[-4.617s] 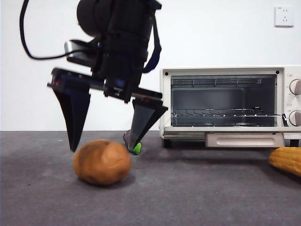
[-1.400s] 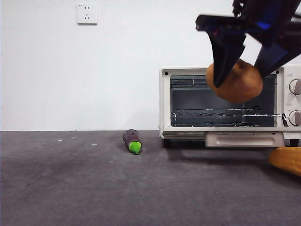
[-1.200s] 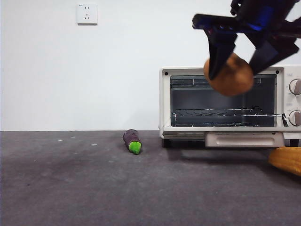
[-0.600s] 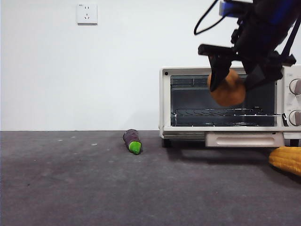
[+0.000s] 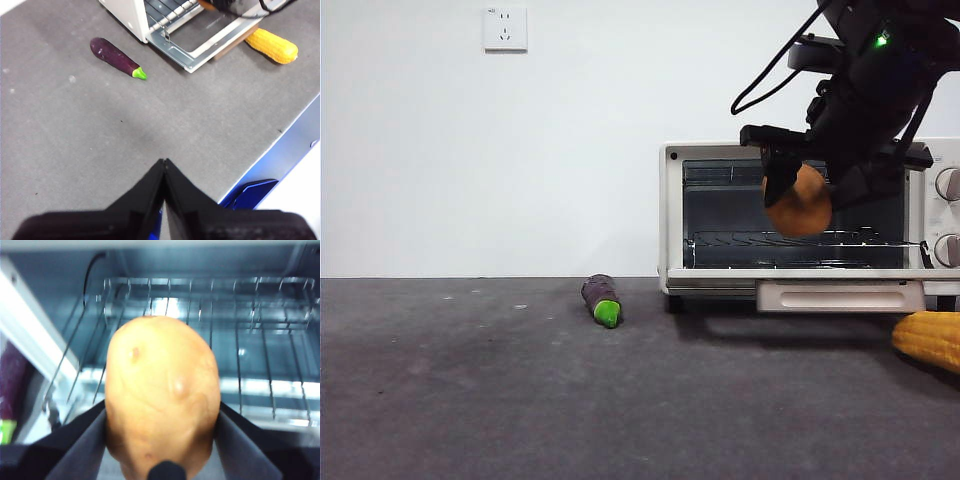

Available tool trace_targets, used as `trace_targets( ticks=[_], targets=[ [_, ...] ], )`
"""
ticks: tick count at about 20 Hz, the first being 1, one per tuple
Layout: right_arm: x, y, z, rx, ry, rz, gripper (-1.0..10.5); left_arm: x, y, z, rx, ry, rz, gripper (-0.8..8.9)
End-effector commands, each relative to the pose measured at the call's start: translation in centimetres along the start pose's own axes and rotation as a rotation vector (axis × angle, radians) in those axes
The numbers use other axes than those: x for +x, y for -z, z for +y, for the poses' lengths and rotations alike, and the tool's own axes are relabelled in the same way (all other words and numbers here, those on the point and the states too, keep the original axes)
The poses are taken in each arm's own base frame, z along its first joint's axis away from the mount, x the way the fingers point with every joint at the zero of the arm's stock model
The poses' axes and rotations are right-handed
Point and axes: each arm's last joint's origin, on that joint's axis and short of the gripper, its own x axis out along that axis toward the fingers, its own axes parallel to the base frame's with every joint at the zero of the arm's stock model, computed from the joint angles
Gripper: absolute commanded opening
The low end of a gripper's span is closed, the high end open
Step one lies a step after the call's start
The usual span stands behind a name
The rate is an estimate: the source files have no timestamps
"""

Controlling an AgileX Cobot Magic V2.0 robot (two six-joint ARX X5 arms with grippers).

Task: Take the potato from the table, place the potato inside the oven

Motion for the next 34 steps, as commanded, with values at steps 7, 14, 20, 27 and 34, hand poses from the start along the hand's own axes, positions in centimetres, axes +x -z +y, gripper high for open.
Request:
trace_targets(
  ticks=[7,14,20,27,34],
  targets=[
    [3.8,-1.6,0.0,0.021,0.012,0.021,0.9,0.6,-0.2,-0.1,0.013,-0.003,0.017,-0.06],
    [5.1,-1.4,0.2,0.042,0.027,0.034,1.0,0.7,-0.2,-0.1,0.013,-0.011,0.019,-0.06],
    [5.2,-1.4,0.2,0.046,0.048,0.020,3.3,0.7,-0.3,-0.1,0.013,-0.011,0.019,-0.06],
    [5.2,-1.7,0.1,0.058,0.073,-0.008,5.5,0.7,-0.3,-0.1,0.005,-0.011,0.019,-0.05],
    [3.0,-3.1,0.2,0.050,0.070,0.024,5.4,0.7,-0.3,-0.1,0.001,-0.011,0.020,-0.05]
  ],
)
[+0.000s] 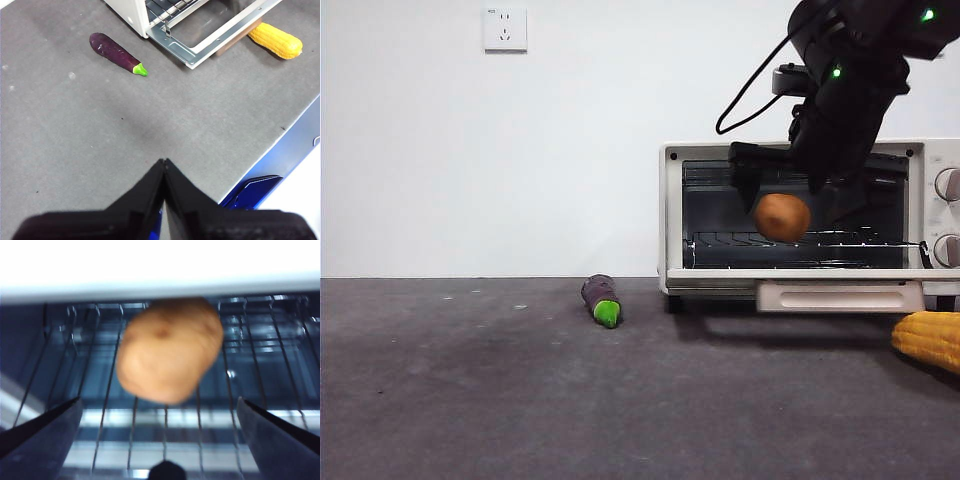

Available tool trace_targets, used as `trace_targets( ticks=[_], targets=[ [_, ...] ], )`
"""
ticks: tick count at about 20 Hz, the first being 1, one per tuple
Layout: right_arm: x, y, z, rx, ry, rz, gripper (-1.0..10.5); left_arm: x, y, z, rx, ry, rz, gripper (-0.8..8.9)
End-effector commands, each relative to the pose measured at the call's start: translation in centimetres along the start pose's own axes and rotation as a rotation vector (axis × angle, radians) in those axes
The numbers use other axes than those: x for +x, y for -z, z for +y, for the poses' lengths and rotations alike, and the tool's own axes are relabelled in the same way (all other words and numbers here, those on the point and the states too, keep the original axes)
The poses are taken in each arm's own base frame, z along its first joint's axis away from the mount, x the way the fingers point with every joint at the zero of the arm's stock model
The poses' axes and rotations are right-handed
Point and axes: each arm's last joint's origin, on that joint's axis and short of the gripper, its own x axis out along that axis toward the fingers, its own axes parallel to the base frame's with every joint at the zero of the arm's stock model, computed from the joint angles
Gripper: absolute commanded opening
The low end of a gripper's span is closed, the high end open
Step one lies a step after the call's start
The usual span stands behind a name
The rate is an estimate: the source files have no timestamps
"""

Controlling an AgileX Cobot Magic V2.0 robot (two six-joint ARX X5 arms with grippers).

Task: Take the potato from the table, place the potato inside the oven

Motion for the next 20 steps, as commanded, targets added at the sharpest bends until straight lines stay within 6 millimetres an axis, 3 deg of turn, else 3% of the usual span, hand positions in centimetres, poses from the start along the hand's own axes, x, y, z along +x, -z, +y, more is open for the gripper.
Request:
trace_targets(
  ticks=[1,6,9,12,15,18,20],
  targets=[
    [-1.9,-1.1,0.1,0.007,-0.011,-0.009,5.4,0.2,0.0,0.0,-0.002,-0.004,0.003,-0.05],
    [-7.7,-2.5,0.1,-0.028,-0.037,0.014,5.4,1.2,-0.7,-0.2,0.032,-0.003,0.026,-0.05],
    [-13.3,-3.7,0.3,-0.045,-0.089,-0.050,5.3,2.3,-2.1,-0.5,0.051,0.005,-0.033,-0.06],
    [-18.8,-4.0,-0.7,-0.093,-0.026,-0.119,5.2,3.8,-3.5,-0.9,0.071,0.039,-0.075,-0.06],
    [-24.1,-3.1,-2.8,-0.098,0.011,-0.135,3.4,6.0,-4.9,-1.5,0.103,0.124,-0.076,-0.06],
    [-28.0,-1.9,-4.9,-0.090,0.009,-0.146,0.9,8.6,-6.1,-2.1,0.065,0.257,-0.062,-0.06],
    [-30.0,-1.2,-5.9,-0.079,0.003,-0.165,0.6,10.6,-6.8,-2.3,0.046,0.367,-0.046,-0.06]
  ],
)
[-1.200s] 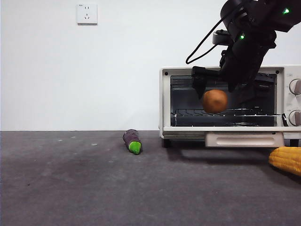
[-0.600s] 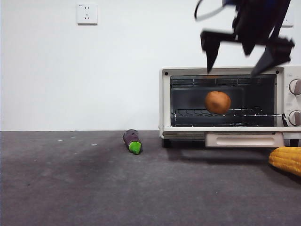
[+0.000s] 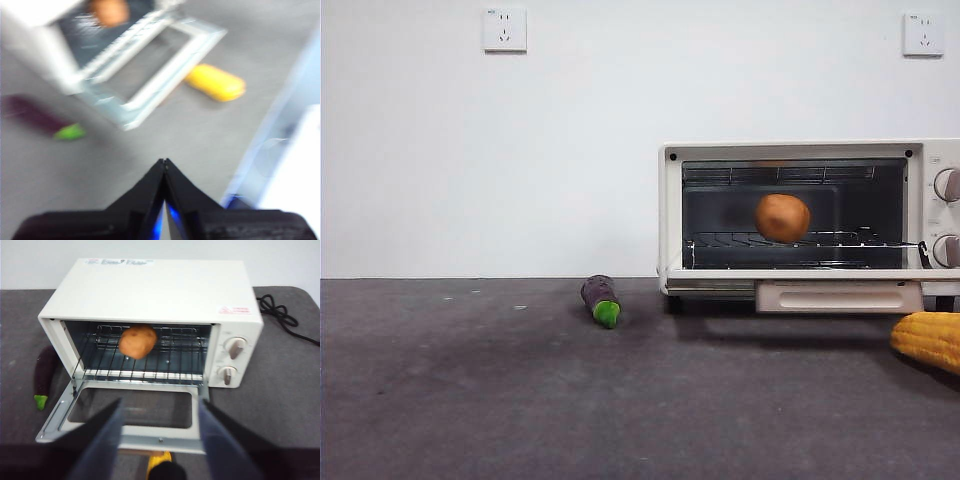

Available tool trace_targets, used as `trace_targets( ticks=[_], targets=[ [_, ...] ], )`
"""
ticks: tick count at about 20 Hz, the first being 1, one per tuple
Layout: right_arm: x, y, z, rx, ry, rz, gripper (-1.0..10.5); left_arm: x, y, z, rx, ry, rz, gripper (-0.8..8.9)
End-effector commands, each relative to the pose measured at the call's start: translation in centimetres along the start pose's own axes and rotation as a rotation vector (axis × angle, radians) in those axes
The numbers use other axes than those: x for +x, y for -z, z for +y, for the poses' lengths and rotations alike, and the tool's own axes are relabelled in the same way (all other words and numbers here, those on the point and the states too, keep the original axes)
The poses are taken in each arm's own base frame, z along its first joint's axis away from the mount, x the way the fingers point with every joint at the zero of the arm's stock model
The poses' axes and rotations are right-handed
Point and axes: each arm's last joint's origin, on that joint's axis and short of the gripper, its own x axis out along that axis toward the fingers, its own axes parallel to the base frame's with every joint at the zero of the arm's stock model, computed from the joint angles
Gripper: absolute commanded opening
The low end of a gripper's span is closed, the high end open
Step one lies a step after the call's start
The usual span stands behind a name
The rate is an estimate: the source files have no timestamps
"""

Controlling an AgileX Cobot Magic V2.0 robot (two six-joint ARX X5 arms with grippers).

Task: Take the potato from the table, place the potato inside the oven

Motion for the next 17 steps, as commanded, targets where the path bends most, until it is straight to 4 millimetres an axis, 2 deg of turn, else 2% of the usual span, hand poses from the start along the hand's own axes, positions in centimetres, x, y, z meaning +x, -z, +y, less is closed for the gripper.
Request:
trace_targets(
  ticks=[1,5,8,10,13,17],
  targets=[
    [-1.9,0.4,-0.9,0.012,-0.006,-0.031,0.6,2.2,-0.4,0.6,-0.038,0.101,0.017,-0.06],
    [-4.6,1.6,-2.4,0.045,-0.011,-0.053,0.6,6.1,-0.4,2.5,-0.110,0.178,0.103,-0.06],
    [-5.8,2.4,-3.1,0.045,-0.015,-0.049,0.6,8.5,-0.4,4.1,-0.183,0.230,0.119,-0.06],
    [-6.1,2.7,-3.2,0.041,-0.020,-0.038,0.5,9.5,-0.5,4.8,-0.211,0.229,0.119,-0.06],
    [-6.2,3.1,-3.3,0.026,-0.017,-0.006,-0.1,10.8,-0.3,5.6,-0.236,0.218,0.129,-0.06],
    [-6.2,3.4,-3.4,0.012,-0.027,0.024,-0.1,12.7,0.1,6.7,-0.281,0.207,0.164,-0.06]
  ],
)
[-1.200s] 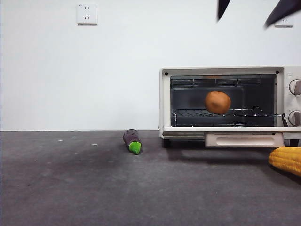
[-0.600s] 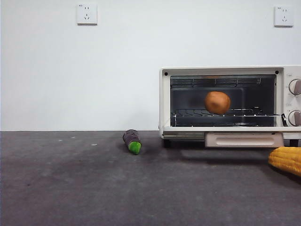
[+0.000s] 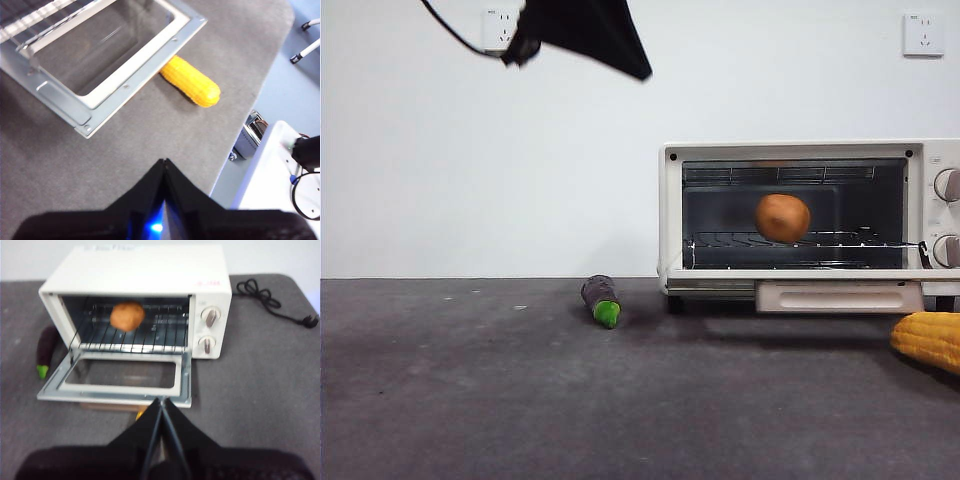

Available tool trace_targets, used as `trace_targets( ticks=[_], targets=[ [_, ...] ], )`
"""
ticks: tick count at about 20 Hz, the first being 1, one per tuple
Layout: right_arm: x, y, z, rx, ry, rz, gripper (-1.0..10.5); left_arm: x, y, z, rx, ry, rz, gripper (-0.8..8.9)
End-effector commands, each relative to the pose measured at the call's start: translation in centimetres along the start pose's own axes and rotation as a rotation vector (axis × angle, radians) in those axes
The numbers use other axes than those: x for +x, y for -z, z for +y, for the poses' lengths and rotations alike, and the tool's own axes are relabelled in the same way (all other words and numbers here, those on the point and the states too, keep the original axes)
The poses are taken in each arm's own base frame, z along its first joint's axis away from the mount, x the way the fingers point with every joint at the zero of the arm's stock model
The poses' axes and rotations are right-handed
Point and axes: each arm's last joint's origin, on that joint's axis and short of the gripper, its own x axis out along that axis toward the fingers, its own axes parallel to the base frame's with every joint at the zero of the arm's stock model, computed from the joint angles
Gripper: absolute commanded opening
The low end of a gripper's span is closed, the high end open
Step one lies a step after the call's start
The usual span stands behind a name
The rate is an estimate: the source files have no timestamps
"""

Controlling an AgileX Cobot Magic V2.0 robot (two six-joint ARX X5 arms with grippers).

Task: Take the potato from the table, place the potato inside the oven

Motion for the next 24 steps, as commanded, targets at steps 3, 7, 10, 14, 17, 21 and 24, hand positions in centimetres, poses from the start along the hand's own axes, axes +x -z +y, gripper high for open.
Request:
trace_targets(
  ticks=[3,7,10,14,17,21,24],
  targets=[
    [-0.3,-0.1,0.0,0.013,-0.035,-0.009,-0.1,2.4,0.2,2.2,-0.099,-0.012,0.052,-0.06],
    [-1.0,-0.6,-0.1,0.004,-0.065,-0.025,-0.1,4.2,0.4,3.9,-0.149,0.022,0.088,-0.08],
    [-1.9,-1.0,-0.4,-0.001,-0.067,-0.041,-0.1,5.6,0.4,5.6,-0.222,0.072,0.092,-0.08],
    [-3.4,-1.5,-1.0,0.004,-0.068,-0.051,-0.1,7.6,0.8,7.7,-0.312,0.075,0.111,-0.08],
    [-4.6,-1.8,-1.4,0.008,-0.070,-0.063,-0.1,9.0,1.2,9.0,-0.361,0.074,0.135,-0.08],
    [-5.8,-2.2,-1.9,0.016,-0.062,-0.086,-0.1,10.9,1.8,10.3,-0.444,0.068,0.162,-0.08],
    [-6.4,-2.3,-2.2,0.016,-0.056,-0.091,-0.1,12.2,2.1,11.0,-0.499,0.062,0.168,-0.08]
  ],
)
